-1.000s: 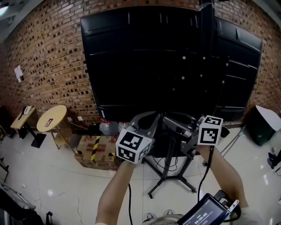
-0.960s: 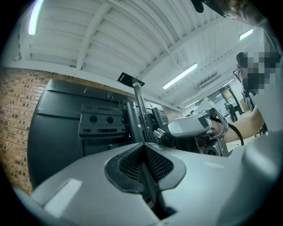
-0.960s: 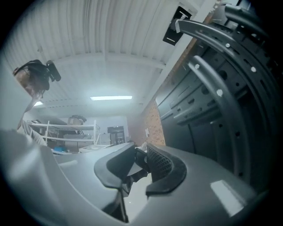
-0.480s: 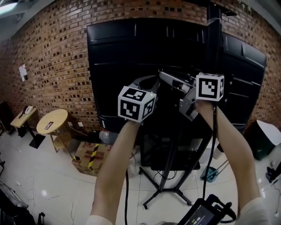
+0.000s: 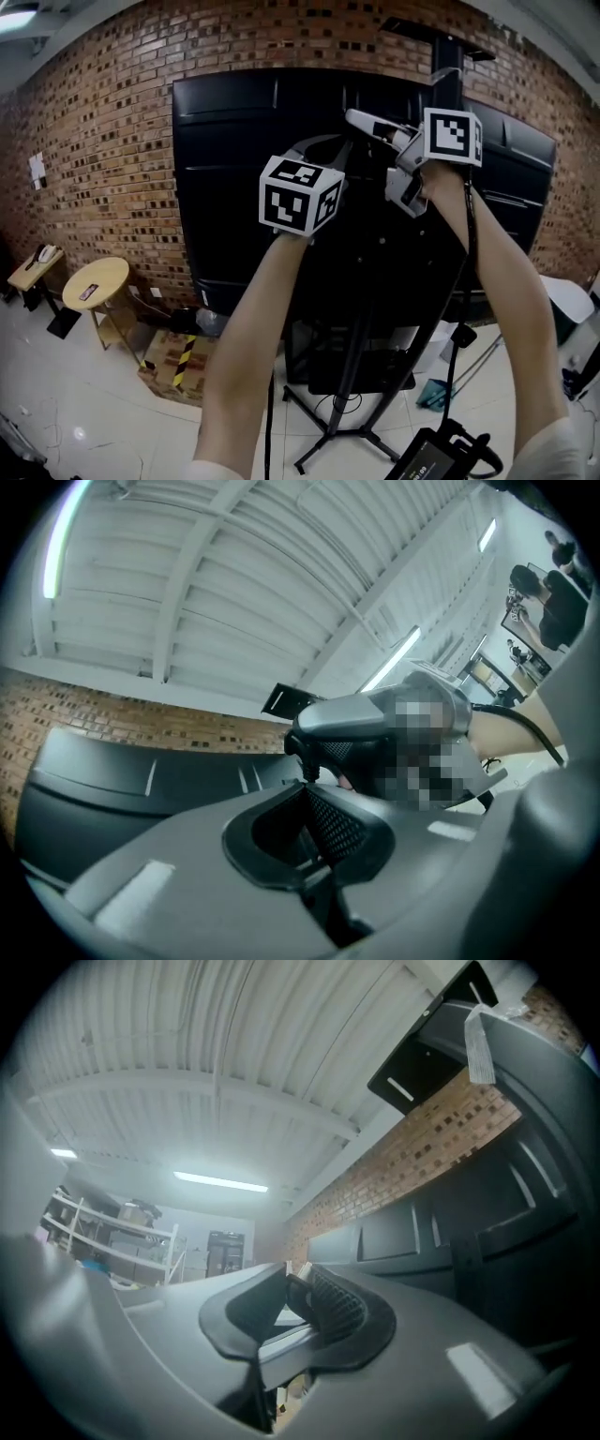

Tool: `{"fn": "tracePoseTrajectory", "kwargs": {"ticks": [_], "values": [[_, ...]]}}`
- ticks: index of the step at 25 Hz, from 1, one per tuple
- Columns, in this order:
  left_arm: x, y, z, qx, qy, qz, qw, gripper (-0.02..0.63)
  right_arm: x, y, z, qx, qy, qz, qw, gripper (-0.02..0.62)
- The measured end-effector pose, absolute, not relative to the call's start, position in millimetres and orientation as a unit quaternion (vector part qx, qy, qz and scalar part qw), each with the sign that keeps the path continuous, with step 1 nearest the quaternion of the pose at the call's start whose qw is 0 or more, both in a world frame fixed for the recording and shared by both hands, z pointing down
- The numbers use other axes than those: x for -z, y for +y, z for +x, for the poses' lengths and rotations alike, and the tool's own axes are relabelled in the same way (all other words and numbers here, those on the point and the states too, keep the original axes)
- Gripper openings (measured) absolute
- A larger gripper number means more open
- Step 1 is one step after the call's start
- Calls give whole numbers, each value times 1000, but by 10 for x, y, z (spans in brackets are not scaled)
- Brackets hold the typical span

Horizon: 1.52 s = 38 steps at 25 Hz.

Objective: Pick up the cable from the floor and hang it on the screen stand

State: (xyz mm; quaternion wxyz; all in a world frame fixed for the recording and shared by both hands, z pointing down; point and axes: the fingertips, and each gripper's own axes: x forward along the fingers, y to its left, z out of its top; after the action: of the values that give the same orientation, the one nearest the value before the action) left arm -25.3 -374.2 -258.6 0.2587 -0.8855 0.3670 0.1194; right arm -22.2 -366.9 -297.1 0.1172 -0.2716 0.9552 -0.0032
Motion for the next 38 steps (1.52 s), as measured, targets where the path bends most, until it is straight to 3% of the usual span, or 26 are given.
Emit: {"fn": "tracePoseTrajectory", "kwargs": {"ticks": [9, 16, 22, 27, 31, 38], "values": [[2851, -3673, 342, -100, 324, -887, 312, 20, 3247, -3806, 222, -1, 947, -295, 125, 87], [3018, -3962, 160, -110, 360, -882, 282, 20, 3363, -4262, 75, -9, 940, -326, 106, 87], [2883, -3936, 486, -84, 342, -892, 284, 20, 3312, -3993, 549, -81, 919, -359, 138, 87], [2842, -3641, 739, -90, 330, -887, 310, 20, 3055, -3515, 1016, -121, 905, -369, 174, 89], [2759, -3365, 908, -96, 332, -875, 339, 20, 2625, -3355, 1356, -141, 887, -407, 165, 87], [2287, -3253, 1204, -78, 293, -901, 310, 20, 2149, -3378, 1729, -77, 903, -375, 194, 87]]}}
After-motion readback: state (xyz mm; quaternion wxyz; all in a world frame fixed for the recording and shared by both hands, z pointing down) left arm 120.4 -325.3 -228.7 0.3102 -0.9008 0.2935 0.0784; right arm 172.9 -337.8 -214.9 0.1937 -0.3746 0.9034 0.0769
